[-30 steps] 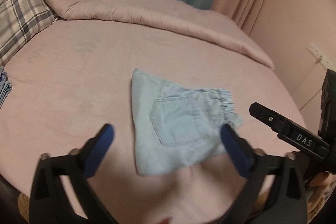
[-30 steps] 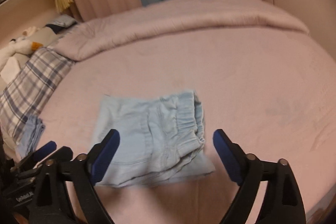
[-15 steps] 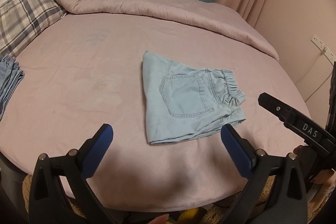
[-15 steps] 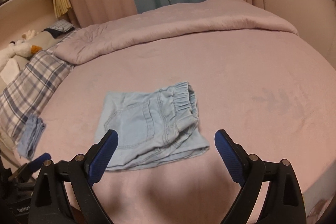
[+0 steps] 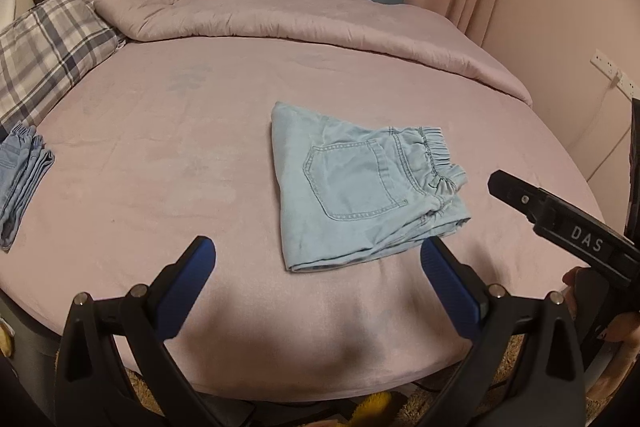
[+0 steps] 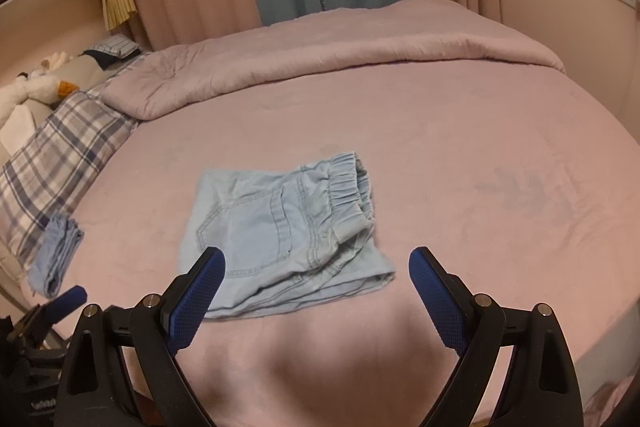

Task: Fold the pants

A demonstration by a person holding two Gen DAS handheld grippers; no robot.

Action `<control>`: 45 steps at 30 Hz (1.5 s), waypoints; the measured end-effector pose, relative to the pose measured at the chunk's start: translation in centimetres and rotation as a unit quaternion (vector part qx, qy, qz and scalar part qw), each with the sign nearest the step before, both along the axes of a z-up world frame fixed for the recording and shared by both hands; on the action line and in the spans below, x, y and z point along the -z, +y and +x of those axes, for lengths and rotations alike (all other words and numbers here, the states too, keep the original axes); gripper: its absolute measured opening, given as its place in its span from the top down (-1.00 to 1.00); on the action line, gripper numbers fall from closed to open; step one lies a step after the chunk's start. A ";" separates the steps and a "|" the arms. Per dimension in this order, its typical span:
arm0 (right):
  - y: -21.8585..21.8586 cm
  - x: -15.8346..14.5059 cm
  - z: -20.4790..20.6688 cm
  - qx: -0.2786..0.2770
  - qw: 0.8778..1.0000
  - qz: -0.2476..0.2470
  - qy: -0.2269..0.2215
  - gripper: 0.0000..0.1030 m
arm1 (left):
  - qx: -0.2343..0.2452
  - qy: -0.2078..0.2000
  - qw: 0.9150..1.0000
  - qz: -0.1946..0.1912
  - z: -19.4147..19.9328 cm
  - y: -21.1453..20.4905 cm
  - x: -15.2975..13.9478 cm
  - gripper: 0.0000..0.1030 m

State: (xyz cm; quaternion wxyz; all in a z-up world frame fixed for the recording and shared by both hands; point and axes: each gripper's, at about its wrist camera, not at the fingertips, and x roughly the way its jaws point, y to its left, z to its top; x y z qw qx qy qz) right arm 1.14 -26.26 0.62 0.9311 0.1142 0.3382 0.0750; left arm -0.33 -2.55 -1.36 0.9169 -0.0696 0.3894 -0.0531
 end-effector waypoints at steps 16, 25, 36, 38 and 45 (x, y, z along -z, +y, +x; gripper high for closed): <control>-0.1 0.3 -0.3 0.009 1.000 -0.004 0.003 -0.80 | 0.003 0.011 1.000 -0.013 0.0 -0.2 0.0 -0.99; 0.1 0.3 -0.4 0.008 1.000 -0.008 0.006 -0.80 | 0.008 0.020 0.999 -0.024 0.2 -0.3 0.3 -0.99; 0.3 0.5 -0.1 0.007 1.000 -0.014 0.013 -0.80 | 0.011 0.030 0.999 -0.031 0.3 -0.3 0.8 -0.99; 0.3 0.6 0.0 0.007 1.000 -0.016 0.014 -0.80 | 0.010 0.032 0.999 -0.032 0.4 -0.2 0.9 -0.99; 0.5 0.8 0.2 0.007 1.000 -0.018 0.019 -0.80 | 0.005 0.034 0.999 -0.034 0.5 0.0 1.1 -0.99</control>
